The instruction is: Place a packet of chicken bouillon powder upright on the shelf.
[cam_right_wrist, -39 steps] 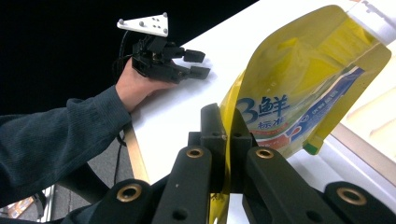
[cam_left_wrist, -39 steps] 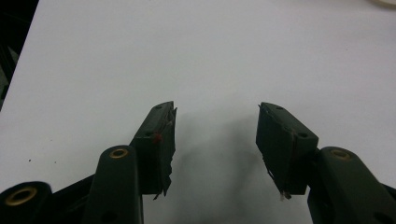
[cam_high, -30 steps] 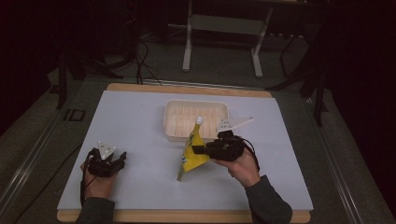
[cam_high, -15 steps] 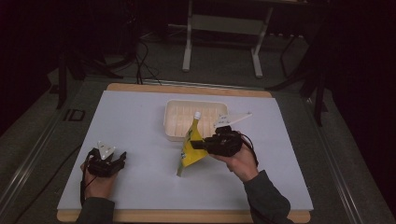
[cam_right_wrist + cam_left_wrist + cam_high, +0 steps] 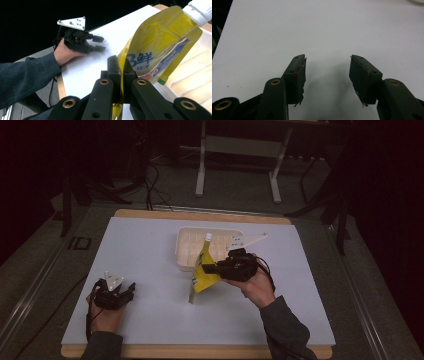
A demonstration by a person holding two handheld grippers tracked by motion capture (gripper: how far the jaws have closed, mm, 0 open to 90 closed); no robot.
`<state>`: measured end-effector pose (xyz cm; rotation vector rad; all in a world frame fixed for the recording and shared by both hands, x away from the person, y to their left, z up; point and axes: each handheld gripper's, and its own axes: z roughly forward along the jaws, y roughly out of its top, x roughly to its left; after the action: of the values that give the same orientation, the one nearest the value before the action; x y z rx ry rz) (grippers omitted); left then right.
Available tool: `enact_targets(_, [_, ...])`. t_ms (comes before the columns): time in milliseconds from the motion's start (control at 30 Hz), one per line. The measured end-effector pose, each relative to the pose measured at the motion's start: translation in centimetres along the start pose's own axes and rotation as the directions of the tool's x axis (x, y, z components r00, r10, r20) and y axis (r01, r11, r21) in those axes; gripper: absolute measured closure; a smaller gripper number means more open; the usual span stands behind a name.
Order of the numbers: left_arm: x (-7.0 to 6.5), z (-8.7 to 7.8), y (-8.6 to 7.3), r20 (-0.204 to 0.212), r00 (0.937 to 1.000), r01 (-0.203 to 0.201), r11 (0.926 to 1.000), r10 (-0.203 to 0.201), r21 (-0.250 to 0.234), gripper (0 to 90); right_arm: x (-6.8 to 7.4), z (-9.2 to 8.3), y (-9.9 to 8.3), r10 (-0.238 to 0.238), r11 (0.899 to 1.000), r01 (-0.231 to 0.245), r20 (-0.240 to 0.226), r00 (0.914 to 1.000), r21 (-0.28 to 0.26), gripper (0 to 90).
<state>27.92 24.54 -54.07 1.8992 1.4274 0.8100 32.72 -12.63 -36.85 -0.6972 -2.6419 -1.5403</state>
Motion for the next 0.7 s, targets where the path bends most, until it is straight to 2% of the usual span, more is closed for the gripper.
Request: enact_targets(700, [0.0, 0.0, 0.0, 0.000, 1.0000, -0.002, 1.0000, 0.002, 0.000, 46.6, -0.4, 0.2, 1.9, -0.025, 1.000, 0.025, 0.014, 0.9996, -0.002, 90.0])
